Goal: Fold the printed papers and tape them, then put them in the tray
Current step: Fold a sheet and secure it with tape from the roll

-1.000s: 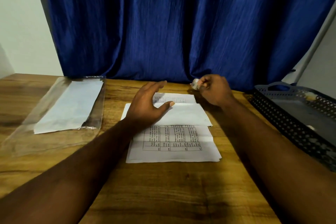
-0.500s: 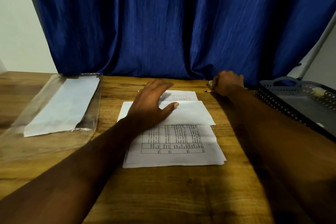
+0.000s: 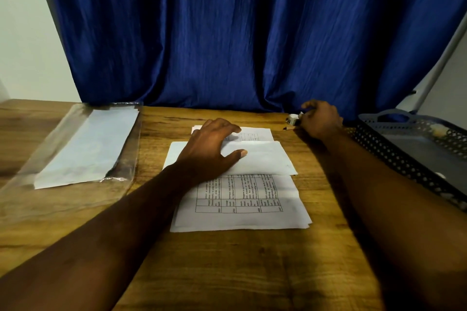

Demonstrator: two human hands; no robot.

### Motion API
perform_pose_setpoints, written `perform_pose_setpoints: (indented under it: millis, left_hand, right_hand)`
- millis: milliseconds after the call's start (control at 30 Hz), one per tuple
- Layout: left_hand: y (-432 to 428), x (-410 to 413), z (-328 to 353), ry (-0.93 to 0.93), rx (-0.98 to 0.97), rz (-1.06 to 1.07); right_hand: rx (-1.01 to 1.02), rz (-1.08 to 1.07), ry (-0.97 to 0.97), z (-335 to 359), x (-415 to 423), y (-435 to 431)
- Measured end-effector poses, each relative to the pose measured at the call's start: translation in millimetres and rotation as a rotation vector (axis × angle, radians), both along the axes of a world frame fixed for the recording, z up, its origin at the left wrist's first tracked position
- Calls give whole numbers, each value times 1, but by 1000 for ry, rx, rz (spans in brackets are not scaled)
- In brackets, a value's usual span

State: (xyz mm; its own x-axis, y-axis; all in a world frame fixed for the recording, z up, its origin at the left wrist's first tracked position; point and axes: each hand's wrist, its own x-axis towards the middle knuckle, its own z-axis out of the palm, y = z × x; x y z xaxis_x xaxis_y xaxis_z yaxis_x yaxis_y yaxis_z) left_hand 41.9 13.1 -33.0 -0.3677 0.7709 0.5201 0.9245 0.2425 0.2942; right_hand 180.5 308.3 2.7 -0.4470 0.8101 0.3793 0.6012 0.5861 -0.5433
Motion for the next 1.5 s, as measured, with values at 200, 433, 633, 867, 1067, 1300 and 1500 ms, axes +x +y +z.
perform_pose_setpoints:
  millis: [200,433,633,867,1067,1300,1500]
  left_hand:
    - [0,-3,-7,-59,-112,3]
    - [4,-6,-3,-85,-337,47]
    - [18,3,14,-194,-381,30]
    - [53,23,21,-88,-397,171]
    - [66,25,10,-330,-206,61]
    - [69,30,0,-289,-169,72]
    - [71,30,-1,-234,-202,94]
  right_hand:
    - [-135,125,326,-1,2,-11]
    - [-452,540,290,-17,4,-67]
    - [-233,637,187,-26,12,-86]
    - [-232,512,296,-40,17,-93]
    - [-158,472,351,-40,22,-92]
    - [107,473,53,-28,35,-90]
    - [280,476,-195,-16,32,-100]
